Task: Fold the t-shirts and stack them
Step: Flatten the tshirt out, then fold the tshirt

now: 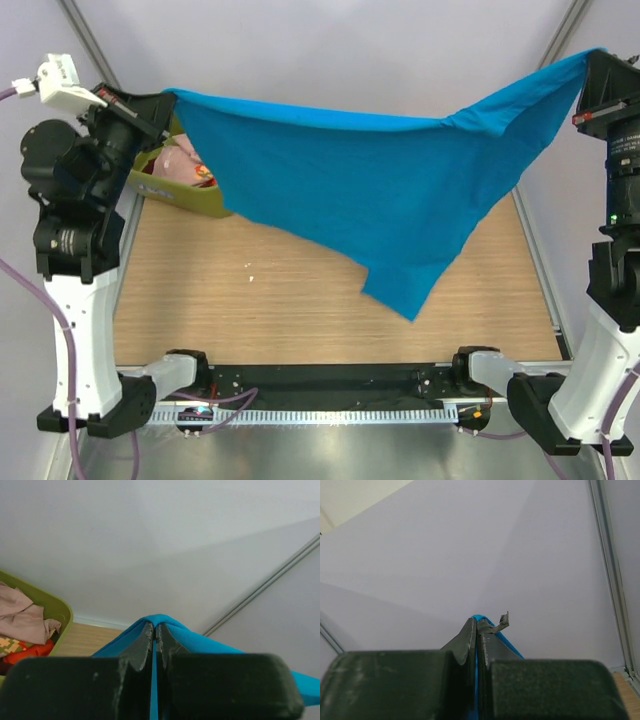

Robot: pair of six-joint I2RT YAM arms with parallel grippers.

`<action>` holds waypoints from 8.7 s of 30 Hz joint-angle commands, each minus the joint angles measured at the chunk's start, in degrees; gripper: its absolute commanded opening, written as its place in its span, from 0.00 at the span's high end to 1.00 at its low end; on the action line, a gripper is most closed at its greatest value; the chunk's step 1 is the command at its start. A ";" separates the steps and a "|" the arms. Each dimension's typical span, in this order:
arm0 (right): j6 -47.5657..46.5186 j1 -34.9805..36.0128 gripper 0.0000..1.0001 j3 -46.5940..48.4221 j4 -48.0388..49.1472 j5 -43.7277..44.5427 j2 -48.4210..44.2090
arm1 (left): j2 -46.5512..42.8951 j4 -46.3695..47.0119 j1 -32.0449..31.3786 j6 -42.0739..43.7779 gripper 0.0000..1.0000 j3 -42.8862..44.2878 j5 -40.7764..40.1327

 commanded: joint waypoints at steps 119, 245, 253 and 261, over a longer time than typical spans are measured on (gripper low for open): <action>10.79 -3.31 0.99 -52.44 -21.10 -3.76 10.62 | 70.50 -11.99 0.15 4.77 1.00 20.48 5.71; 4.90 -12.98 0.65 -42.24 -10.29 1.50 48.76 | 82.72 -9.80 -8.81 -4.27 0.76 24.62 13.71; 8.85 -15.70 0.99 -39.53 -11.08 10.73 49.11 | 82.20 -10.33 -8.37 -3.22 0.77 23.83 13.00; 7.71 -15.71 0.80 -33.65 -15.29 6.52 51.75 | 80.26 -12.25 -8.11 -2.69 0.71 24.97 13.71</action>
